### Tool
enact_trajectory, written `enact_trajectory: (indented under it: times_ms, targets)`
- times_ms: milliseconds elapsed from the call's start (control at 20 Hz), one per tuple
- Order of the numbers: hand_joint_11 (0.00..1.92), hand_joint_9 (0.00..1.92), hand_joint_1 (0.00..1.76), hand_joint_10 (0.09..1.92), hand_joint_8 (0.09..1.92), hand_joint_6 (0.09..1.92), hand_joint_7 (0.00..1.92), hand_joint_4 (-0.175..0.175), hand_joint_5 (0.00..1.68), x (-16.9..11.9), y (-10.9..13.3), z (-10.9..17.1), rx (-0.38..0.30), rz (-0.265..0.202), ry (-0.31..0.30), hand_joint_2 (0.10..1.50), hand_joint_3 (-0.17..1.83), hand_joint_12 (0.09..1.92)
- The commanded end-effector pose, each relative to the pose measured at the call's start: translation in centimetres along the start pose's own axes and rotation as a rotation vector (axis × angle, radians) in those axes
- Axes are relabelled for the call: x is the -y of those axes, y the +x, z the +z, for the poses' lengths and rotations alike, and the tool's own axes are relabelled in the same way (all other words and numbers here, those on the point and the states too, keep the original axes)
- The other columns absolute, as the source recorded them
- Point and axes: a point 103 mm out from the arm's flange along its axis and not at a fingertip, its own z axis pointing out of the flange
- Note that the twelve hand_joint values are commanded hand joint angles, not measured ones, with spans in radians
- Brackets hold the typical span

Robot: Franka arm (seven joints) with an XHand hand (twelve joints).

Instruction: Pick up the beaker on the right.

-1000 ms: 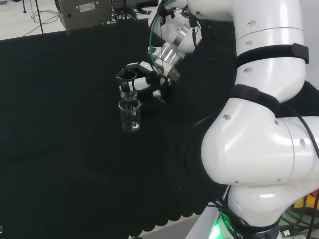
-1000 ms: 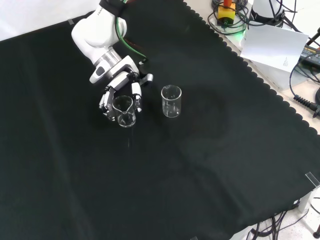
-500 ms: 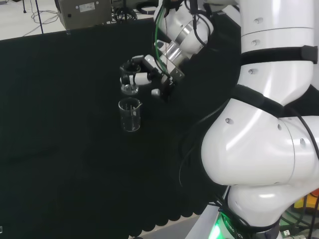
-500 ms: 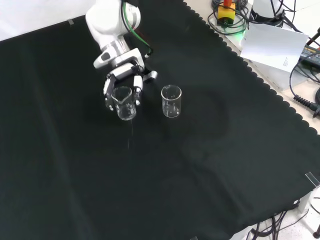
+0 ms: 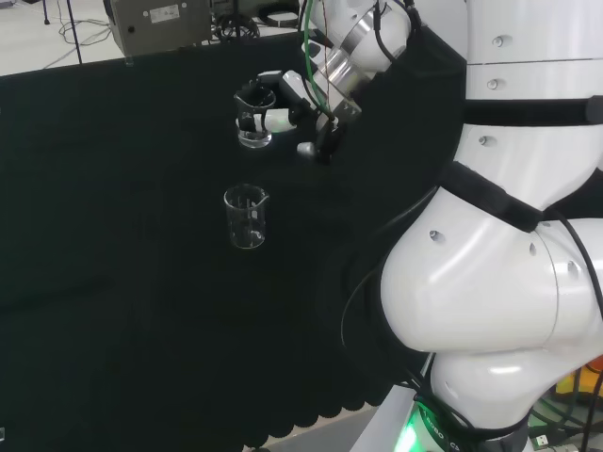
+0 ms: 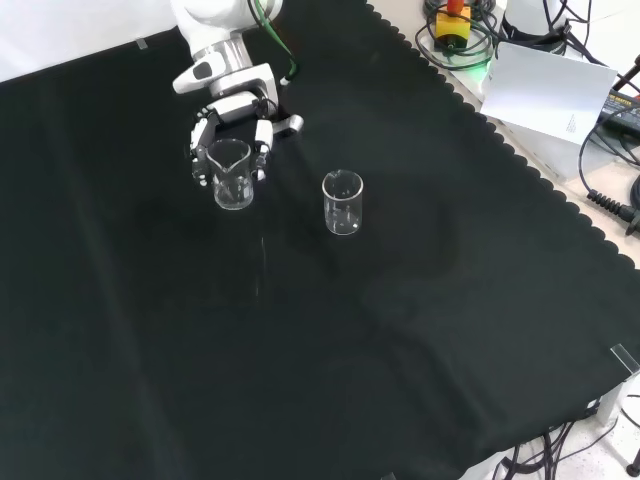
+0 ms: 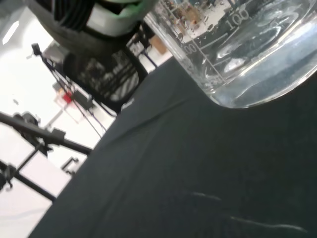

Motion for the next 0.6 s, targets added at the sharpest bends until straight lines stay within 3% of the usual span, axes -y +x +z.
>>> enact_trajectory:
  times_ms: [50, 600]
  targets:
    - [1.31, 1.57, 1.43, 0.09, 0.57, 0.5, 1.35, -0.175, 1.25, 1.1, 2.2, -5.4, 0.194, -0.041, 0.115, 1.02, -0.17, 0.66]
    - [1.34, 1.58, 1.43, 0.09, 0.55, 0.47, 1.35, -0.175, 1.26, 4.7, 4.7, -9.0, 0.344, 0.033, 0.238, 1.02, -0.17, 0.65]
